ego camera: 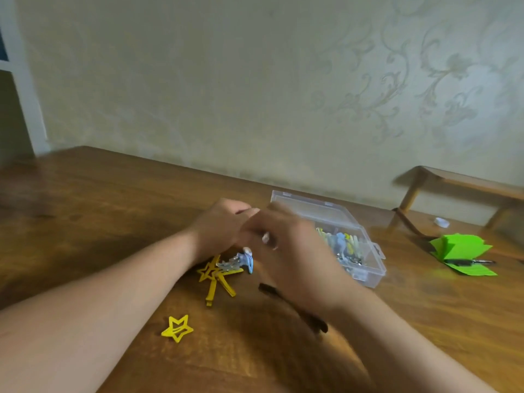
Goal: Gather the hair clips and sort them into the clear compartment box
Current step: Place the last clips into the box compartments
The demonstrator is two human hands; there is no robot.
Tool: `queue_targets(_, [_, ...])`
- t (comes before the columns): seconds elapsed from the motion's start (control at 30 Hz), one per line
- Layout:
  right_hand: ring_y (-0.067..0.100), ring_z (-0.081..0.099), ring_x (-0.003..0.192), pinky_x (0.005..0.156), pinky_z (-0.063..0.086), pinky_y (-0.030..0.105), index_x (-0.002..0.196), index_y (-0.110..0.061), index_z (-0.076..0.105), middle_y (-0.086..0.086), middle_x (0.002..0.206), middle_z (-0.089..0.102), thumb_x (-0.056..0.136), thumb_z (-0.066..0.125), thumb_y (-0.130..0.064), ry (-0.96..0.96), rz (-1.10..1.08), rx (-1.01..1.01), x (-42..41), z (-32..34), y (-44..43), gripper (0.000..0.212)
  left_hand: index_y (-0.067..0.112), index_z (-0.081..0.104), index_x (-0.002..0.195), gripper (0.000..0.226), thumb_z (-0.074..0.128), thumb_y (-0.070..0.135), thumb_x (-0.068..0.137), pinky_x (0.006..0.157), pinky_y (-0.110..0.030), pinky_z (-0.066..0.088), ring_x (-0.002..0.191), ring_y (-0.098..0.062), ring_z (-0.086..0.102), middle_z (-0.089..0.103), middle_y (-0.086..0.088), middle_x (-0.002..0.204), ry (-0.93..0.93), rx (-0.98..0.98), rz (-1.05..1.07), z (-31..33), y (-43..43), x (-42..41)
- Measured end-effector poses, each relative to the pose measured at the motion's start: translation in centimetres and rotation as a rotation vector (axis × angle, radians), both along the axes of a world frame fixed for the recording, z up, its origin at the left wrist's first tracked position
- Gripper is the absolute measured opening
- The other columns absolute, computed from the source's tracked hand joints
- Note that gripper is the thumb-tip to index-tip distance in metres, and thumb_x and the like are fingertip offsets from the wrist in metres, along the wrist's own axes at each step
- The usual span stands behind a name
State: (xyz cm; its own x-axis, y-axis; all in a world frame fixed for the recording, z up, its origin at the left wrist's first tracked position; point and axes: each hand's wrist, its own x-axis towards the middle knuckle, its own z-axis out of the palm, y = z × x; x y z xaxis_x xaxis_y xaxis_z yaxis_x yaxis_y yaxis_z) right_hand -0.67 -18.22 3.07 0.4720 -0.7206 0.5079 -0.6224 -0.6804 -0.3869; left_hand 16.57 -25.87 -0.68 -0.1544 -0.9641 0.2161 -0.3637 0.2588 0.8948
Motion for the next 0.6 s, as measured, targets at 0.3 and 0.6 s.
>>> queue_targets(0.3, [0.030, 0.068, 0.071, 0.063, 0.055, 0.039, 0.094, -0.008, 0.077, 0.014, 0.092, 0.077, 0.095, 0.060, -0.028, 0.213, -0.467, 0.228, -4.1, 1.5, -9.6, 0.026, 0.015, 0.078, 0.083, 0.041, 0.055, 0.035, 0.110, 0.081, -0.039, 0.052, 0.082, -0.018, 0.066, 0.075, -0.003, 0.082, -0.037, 0.018, 0.045, -0.3, 0.0, 0.0])
queue_targets(0.6, [0.011, 0.064, 0.079, 0.060, 0.043, 0.021, 0.105, -0.024, 0.084, -0.007, 0.091, 0.075, 0.103, 0.064, -0.027, 0.252, -0.371, 0.249, -2.1, 0.7, -10.6, 0.020, 0.014, 0.077, 0.082, 0.042, 0.054, 0.036, 0.110, 0.080, -0.037, 0.050, 0.084, -0.020, 0.067, 0.073, -0.001, 0.080, -0.035, 0.012, 0.054, -0.1, 0.3, -0.1])
